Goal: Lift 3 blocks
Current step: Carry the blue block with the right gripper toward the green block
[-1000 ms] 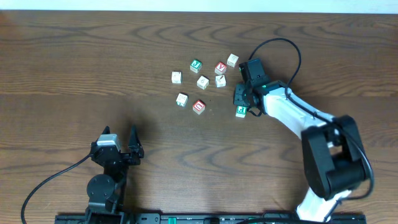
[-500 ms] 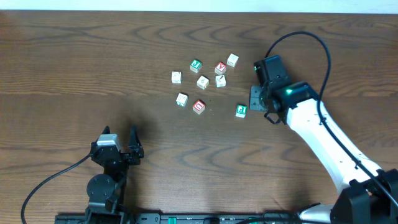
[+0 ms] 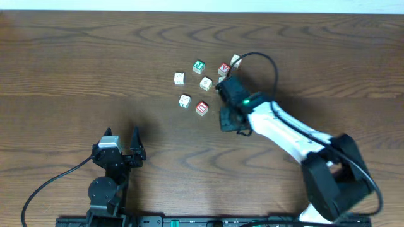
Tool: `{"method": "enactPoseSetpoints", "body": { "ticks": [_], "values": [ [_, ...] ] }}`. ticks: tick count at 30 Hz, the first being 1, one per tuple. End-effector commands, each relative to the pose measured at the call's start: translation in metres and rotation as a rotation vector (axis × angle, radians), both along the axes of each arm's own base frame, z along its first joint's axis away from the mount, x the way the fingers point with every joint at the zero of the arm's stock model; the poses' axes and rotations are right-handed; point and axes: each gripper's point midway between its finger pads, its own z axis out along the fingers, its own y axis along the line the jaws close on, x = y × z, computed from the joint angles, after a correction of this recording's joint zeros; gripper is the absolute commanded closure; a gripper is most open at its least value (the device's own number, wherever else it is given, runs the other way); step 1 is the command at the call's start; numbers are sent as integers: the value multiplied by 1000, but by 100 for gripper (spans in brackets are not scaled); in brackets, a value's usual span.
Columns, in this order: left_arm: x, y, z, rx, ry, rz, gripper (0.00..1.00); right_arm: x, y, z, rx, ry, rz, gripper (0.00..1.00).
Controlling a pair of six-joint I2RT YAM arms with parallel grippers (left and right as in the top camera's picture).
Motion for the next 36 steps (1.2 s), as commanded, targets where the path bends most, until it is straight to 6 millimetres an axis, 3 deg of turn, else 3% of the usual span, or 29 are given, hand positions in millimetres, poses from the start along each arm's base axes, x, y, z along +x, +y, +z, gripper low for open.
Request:
{"method": "enactPoseSetpoints", "body": {
  "ticks": [1, 6, 9, 14, 21, 24, 31, 32, 33, 36],
  "values": [
    [-1, 3, -16, -1, 53, 18, 26, -10, 6, -25, -14, 55, -10, 98],
    [-1, 3, -16, -1, 54, 18, 26, -9, 8, -31, -14, 58, -12, 96],
    [-1, 3, -16, -1, 53, 18, 26, -7, 12, -30, 3, 52, -13, 72],
    [-1, 3, -16, -1, 53, 18, 26, -7, 14, -29, 16, 55, -11, 59],
    [-1, 3, -16, -1, 53, 18, 26, -5, 17, -27, 23, 54, -2, 53],
    [-1, 3, -16, -1, 53, 18, 26, 4, 21, -12, 38, 23, 18, 51],
    [-1, 3, -16, -1, 53, 18, 26, 31, 34, 49, 99, -106, 77, 38],
    [-1, 3, -16, -1, 53, 18, 26, 34, 35, 56, 104, -124, 80, 39],
    [-1, 3, -16, -1, 53, 18, 26, 39, 34, 64, 104, -147, 74, 47],
    [-1, 3, -16, -1, 53, 18, 26, 58, 17, 71, 72, -206, 19, 79]
  ]
}}
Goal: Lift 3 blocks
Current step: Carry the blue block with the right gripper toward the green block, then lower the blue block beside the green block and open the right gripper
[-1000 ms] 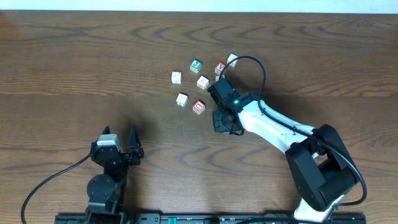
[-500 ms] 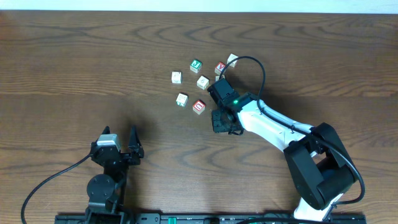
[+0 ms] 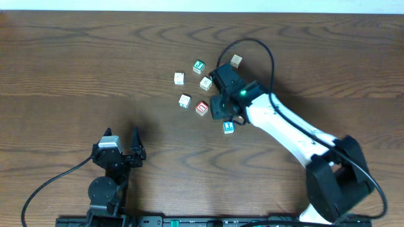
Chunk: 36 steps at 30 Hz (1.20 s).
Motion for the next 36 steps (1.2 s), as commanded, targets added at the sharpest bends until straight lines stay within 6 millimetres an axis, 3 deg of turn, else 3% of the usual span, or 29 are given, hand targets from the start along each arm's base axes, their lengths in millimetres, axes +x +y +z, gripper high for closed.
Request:
{"method": "enactPoseSetpoints", "body": {
  "ticks": [1, 6, 13, 17, 19, 22, 29, 36],
  "values": [
    [-1, 3, -16, -1, 53, 18, 26, 30, -24, 21, -25, -100, -67, 84],
    [-1, 3, -16, -1, 53, 18, 26, 54, -49, 10, -15, -104, -141, 99],
    [-1, 3, -16, -1, 53, 18, 26, 67, -65, 2, -17, -105, -163, 99],
    [-1, 3, -16, -1, 54, 18, 26, 67, -66, -12, -37, -82, -148, 99],
    [-1, 3, -16, -1, 53, 18, 26, 64, -67, -33, -57, -38, -151, 99],
    [-1, 3, -16, -1, 53, 18, 26, 62, -68, -49, -75, -4, -149, 99],
    [-1, 3, -16, -1, 53, 18, 26, 63, -72, -54, -93, -2, -161, 99],
    [-1, 3, -16, -1, 53, 18, 26, 56, -95, -58, -143, 42, -228, 99]
  ]
}}
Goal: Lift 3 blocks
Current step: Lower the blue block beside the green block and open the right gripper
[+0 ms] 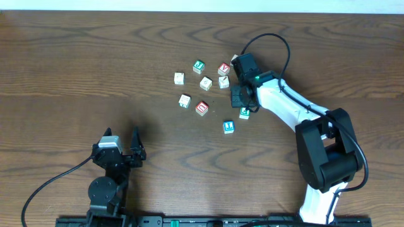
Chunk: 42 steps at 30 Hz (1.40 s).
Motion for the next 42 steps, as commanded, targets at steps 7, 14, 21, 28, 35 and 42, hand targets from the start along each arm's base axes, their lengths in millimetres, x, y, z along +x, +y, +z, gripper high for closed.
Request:
{"method": "enactPoseSetpoints", "body": {
  "ticks": [7, 14, 21, 28, 35, 42],
  "values": [
    [-1, 3, -16, -1, 53, 18, 26, -12, -27, 0, -60, 65, -62, 99],
    [-1, 3, -16, -1, 53, 18, 26, -10, -23, 1, -62, 57, 15, 99],
    [-1, 3, -16, -1, 53, 18, 26, -11, -9, 1, -3, 63, 86, 99],
    [-1, 3, -16, -1, 53, 18, 26, -28, 4, -3, 23, 119, 142, 99],
    [-1, 3, -16, -1, 53, 18, 26, -45, 11, -5, -1, 168, 195, 99],
    [-1, 3, -16, -1, 53, 18, 26, -55, 15, -6, -19, 197, 244, 99]
  ]
}}
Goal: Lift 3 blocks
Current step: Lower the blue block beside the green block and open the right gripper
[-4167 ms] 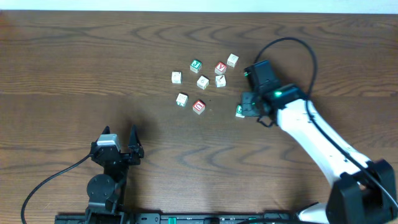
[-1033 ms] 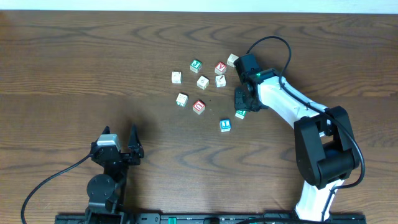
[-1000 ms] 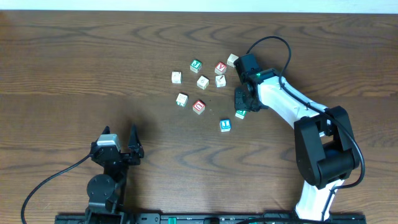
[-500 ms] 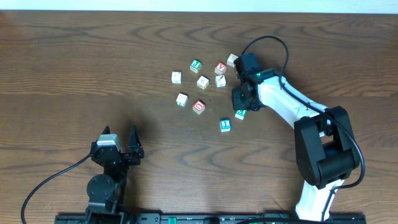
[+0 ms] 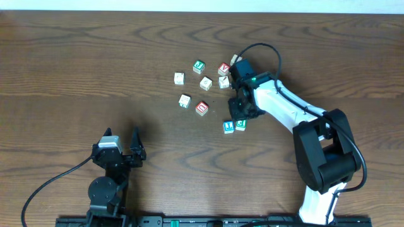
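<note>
Several small lettered blocks lie scattered on the wooden table (image 5: 76, 69). A blue block (image 5: 228, 127) and a green-lettered block (image 5: 240, 124) sit side by side in front of the cluster. My right gripper (image 5: 239, 111) hangs just behind the green-lettered block, its dark fingers looking apart with nothing between them. Behind it lie a red block (image 5: 223, 68), a white block (image 5: 223, 82) and a tan block (image 5: 234, 59), the last partly hidden by the wrist. My left gripper (image 5: 121, 140) rests open near the front left, far from every block.
More blocks lie to the left: a green one (image 5: 199, 65), white ones (image 5: 179, 78) (image 5: 206, 82) (image 5: 184, 101) and a red one (image 5: 202, 108). A black cable (image 5: 268, 50) loops over the right arm. The left arm's cable (image 5: 50, 183) trails at the front.
The right gripper has shifted a little toward the front. The green-lettered block, then right at its fingers, now lies on the table next to the blue block. The left arm is unchanged.
First the right gripper stood in front of the cluster, hiding what lay under it. Then the blue block lay on the table beside it. Later the gripper was further right with the green-lettered block at its fingers. Now that block rests beside the blue one.
</note>
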Tool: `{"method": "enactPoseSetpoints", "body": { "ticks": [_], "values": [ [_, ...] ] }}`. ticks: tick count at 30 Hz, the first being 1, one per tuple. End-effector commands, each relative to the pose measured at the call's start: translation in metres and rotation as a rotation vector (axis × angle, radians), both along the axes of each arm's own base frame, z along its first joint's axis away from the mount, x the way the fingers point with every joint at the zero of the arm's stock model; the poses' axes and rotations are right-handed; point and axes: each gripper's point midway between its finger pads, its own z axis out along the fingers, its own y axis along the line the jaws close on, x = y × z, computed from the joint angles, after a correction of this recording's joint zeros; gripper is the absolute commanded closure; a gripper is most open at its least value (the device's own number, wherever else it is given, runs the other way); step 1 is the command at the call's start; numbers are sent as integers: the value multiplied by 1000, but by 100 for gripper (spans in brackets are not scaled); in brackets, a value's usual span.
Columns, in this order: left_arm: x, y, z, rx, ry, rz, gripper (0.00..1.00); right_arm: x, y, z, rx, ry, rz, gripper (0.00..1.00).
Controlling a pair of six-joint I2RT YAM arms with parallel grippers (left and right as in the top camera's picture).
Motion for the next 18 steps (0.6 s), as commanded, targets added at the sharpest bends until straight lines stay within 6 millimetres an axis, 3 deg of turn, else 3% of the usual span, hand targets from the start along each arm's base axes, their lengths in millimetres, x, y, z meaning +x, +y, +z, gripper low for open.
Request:
{"method": "enactPoseSetpoints", "body": {
  "ticks": [1, 9, 14, 18],
  "values": [
    [-1, 3, -16, -1, 53, 18, 26, -5, 4, 3, -1, 5, 48, 99],
    [-1, 3, -16, -1, 53, 18, 26, -7, 1, 3, -14, 12, 71, 99],
    [-1, 3, -16, -1, 54, 18, 26, 10, -36, 6, -165, -66, -110, 99],
    [-1, 3, -16, -1, 53, 18, 26, 9, -51, 5, -161, -36, -198, 99]
  ]
}}
